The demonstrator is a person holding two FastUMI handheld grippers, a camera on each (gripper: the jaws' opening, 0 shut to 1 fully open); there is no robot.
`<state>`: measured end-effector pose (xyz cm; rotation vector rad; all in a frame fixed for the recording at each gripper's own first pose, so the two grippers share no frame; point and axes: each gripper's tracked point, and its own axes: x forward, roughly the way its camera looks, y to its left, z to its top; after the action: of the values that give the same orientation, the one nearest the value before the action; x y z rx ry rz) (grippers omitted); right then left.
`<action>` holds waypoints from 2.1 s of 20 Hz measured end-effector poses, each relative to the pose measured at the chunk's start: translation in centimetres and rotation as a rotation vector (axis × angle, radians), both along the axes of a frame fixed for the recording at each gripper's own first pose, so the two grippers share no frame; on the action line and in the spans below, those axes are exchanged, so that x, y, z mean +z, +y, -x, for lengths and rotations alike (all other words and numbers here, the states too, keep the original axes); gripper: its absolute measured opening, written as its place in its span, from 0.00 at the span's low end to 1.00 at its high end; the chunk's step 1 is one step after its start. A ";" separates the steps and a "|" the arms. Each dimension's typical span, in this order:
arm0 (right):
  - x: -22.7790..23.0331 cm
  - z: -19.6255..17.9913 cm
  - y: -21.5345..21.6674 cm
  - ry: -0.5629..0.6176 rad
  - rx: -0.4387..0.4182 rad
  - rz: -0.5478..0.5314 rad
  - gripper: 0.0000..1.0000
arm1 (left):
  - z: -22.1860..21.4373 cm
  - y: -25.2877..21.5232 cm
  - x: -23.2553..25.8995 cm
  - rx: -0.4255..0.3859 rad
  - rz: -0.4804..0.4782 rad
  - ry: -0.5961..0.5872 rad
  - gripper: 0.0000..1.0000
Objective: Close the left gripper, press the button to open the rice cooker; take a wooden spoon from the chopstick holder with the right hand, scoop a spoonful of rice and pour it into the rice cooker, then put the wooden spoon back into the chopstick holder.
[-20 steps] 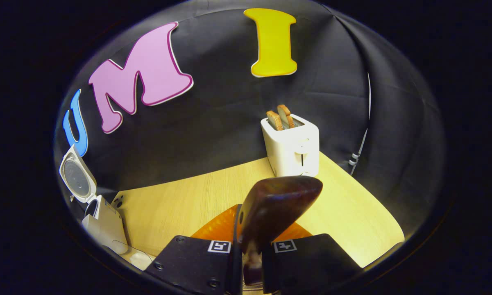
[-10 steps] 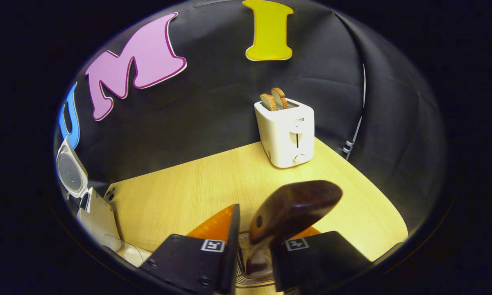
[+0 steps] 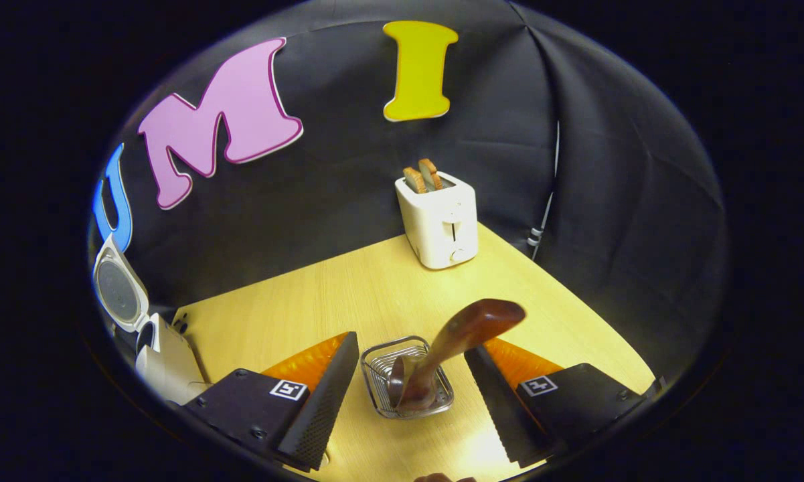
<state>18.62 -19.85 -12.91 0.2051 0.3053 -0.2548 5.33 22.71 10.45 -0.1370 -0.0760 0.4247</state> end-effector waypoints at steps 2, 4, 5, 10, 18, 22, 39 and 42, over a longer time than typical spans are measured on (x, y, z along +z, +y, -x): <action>1.4 1.9 -0.4 -0.034 -0.030 0.013 0.99 | -1.4 1.3 2.6 -0.016 0.001 -0.042 0.95; 2.5 3.8 -0.5 -0.057 -0.049 0.023 0.99 | -3.1 2.2 4.8 -0.036 0.002 -0.071 0.95; 3.0 4.7 -0.5 -0.067 -0.060 0.028 0.99 | -4.4 2.6 5.9 -0.051 -0.005 -0.081 0.95; 3.7 10.3 -0.6 -0.077 -0.130 0.020 0.99 | -11.2 4.6 9.2 -0.088 -0.081 -0.088 0.95; 1.9 18.7 -0.7 -0.014 -0.272 -0.005 0.99 | -21.6 7.6 8.6 -0.166 -0.086 -0.028 0.94; 1.7 19.6 -0.4 -0.020 -0.302 -0.004 0.99 | -24.5 6.6 6.3 -0.187 -0.103 0.109 0.93; -1.8 12.8 5.6 0.032 -0.013 -0.043 0.99 | -18.5 -4.1 -7.5 -0.242 0.156 0.402 0.96; -2.8 12.2 5.7 0.057 0.027 -0.060 0.99 | -17.3 -5.7 -11.7 -0.199 0.096 0.459 0.98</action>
<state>6.42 -14.17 -15.70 0.2533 0.3727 -0.2248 22.63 17.01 -1.27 -0.1373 0.4072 0.2524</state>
